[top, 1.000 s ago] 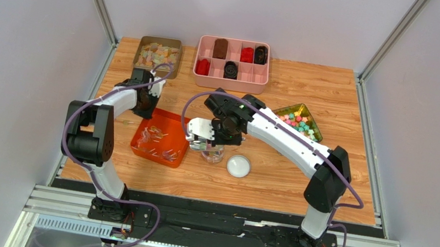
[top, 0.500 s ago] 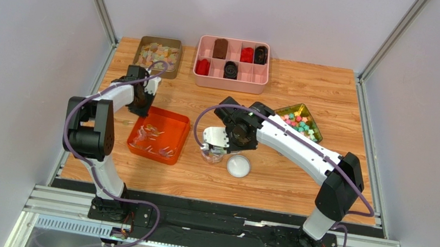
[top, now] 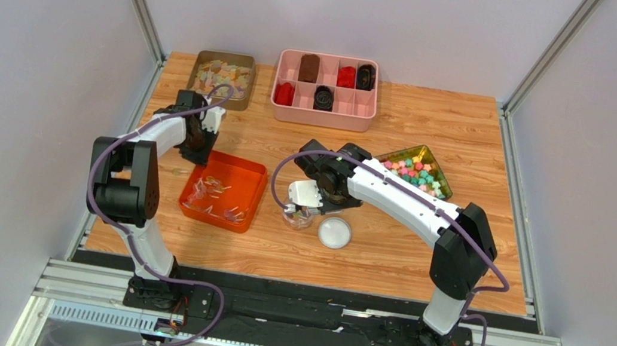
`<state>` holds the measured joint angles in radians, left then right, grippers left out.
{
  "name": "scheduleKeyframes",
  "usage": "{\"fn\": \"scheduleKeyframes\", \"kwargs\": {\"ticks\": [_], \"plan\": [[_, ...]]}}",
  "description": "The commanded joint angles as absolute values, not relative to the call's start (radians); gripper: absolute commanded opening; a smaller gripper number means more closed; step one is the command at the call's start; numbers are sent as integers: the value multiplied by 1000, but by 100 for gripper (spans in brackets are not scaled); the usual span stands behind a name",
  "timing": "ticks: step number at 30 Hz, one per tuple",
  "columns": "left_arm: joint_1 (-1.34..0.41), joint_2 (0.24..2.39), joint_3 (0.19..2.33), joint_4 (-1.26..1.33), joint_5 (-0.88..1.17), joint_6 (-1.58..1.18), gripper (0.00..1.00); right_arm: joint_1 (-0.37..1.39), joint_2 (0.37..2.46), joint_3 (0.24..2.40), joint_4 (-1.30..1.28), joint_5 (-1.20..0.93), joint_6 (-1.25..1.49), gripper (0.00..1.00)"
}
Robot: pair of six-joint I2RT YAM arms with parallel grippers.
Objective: Pack the candies
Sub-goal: Place the storage box at the center of the board.
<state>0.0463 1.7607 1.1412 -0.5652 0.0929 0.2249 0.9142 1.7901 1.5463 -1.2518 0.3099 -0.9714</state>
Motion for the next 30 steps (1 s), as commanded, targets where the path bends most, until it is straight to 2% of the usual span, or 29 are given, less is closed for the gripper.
{"fn": "scheduleKeyframes", "kwargs": {"ticks": [1, 3, 8, 13, 17, 25, 30], "plan": [[49, 1703, 1192, -586, 124, 227, 35, 933, 1802, 1604, -1282, 385, -986, 0], [49, 1703, 1192, -589, 124, 229, 41, 940, 1813, 1617, -1295, 408, -985, 0], [51, 1695, 1190, -592, 124, 226, 46, 956, 1827, 1640, -1328, 433, -985, 0], [51, 1666, 1193, -601, 127, 225, 60, 971, 1836, 1638, -1347, 475, -980, 0], [51, 1635, 1198, -611, 132, 224, 66, 992, 1848, 1660, -1379, 505, -974, 0], [51, 1553, 1209, -637, 175, 229, 74, 1012, 1876, 1723, -1422, 591, -968, 0], [51, 1493, 1206, -641, 297, 255, 77, 1011, 1867, 1765, -1425, 577, -959, 0]]}}
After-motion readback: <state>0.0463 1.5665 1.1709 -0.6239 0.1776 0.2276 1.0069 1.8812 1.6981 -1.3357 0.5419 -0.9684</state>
